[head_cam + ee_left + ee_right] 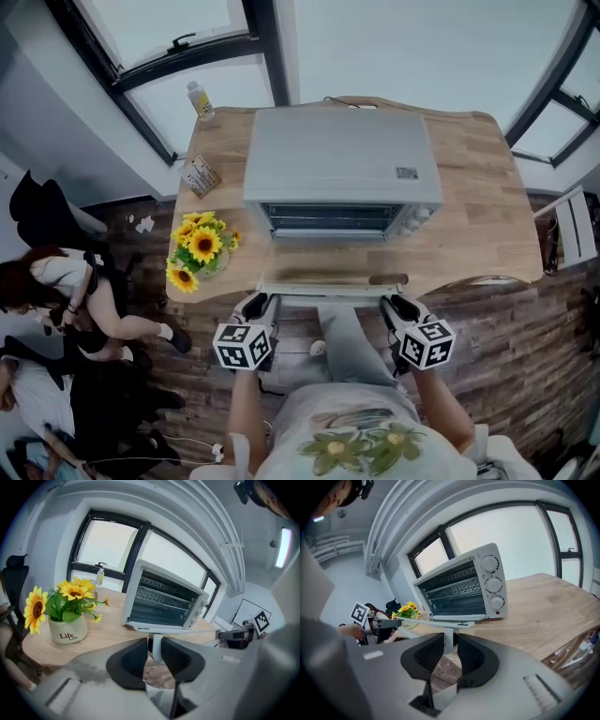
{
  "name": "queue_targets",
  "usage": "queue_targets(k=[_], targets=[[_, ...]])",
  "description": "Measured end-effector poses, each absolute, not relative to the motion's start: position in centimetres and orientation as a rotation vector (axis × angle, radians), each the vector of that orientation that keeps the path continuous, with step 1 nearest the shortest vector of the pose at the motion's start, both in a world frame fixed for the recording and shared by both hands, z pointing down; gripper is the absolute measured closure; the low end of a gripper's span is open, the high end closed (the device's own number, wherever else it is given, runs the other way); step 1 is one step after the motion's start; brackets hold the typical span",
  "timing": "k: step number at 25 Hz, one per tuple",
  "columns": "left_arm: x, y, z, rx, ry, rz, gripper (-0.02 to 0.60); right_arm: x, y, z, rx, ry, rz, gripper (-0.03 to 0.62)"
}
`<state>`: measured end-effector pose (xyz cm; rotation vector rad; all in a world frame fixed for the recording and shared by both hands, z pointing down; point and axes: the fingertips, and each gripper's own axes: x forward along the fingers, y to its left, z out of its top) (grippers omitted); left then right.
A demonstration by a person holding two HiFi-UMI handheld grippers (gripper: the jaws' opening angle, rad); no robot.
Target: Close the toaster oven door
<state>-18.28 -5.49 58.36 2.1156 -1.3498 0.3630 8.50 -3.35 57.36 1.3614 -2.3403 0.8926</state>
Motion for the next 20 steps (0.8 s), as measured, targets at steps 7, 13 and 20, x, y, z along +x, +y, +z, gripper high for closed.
queue_targets(k=[7,13,20], targets=[[-18.3,-5.8,57.8,2.122,-1.354,0.368,0.477,8.4,-3.5,56.8,1.329,-2.353,0.873,0.5],[-18.3,-6.6,56.6,2.119,-1.383,0.336,0.477,8.5,-4.3,55.6,1.322,-2.383,0.858,0.498],[-18.4,-7.4,55.3,2.12,-1.413,0.296,0.477,8.4,-5.3,54.2,1.33,-2.415,0.852,0.497]])
